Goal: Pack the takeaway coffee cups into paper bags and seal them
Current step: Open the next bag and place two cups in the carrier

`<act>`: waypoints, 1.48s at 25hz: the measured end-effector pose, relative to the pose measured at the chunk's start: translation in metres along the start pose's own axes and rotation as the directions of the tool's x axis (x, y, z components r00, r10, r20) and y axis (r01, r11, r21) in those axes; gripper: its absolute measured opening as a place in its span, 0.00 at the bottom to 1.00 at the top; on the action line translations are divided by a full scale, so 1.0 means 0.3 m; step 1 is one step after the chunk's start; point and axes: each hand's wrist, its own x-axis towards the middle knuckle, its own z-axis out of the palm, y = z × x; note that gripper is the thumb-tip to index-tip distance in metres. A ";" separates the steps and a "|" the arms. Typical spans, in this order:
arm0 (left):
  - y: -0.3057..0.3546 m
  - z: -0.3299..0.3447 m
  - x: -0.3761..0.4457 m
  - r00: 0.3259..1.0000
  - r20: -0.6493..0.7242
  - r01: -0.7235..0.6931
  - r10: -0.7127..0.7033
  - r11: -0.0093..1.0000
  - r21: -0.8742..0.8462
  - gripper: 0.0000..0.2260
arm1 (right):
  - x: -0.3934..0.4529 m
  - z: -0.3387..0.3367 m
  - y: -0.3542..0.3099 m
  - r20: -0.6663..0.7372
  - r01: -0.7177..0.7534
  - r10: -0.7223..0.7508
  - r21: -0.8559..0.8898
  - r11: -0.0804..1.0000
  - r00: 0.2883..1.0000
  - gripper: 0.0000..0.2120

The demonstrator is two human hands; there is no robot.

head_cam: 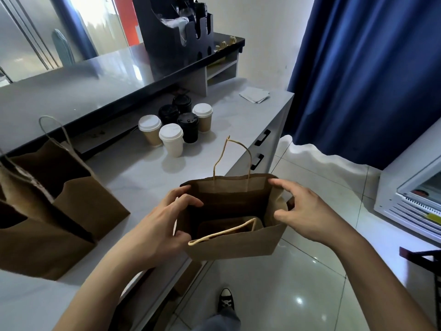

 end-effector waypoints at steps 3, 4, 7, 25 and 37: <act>-0.013 -0.028 0.143 1.000 -0.001 -0.003 0.003 1.000 -0.015 0.26 | 0.151 -0.057 0.011 0.008 0.003 -0.003 -0.003 1.000 1.000 0.34; -0.015 -0.039 0.181 1.000 0.007 0.005 -0.005 1.000 -0.020 0.26 | 0.192 -0.071 0.013 0.017 0.007 -0.007 -0.005 1.000 1.000 0.34; -0.021 -0.067 0.297 1.000 0.006 0.014 -0.014 0.999 -0.038 0.26 | 0.313 -0.119 0.019 0.015 0.011 -0.011 0.000 1.000 1.000 0.34; -0.009 -0.043 0.715 0.941 -0.206 0.268 -0.267 0.963 -0.021 0.28 | 0.990 -0.302 0.029 0.265 0.212 -0.184 -0.081 0.974 0.946 0.35; 0.088 0.049 0.930 0.707 -0.508 0.513 -0.493 0.851 -0.111 0.29 | 1.403 -0.362 0.017 0.507 0.464 -0.388 -0.027 0.885 0.769 0.35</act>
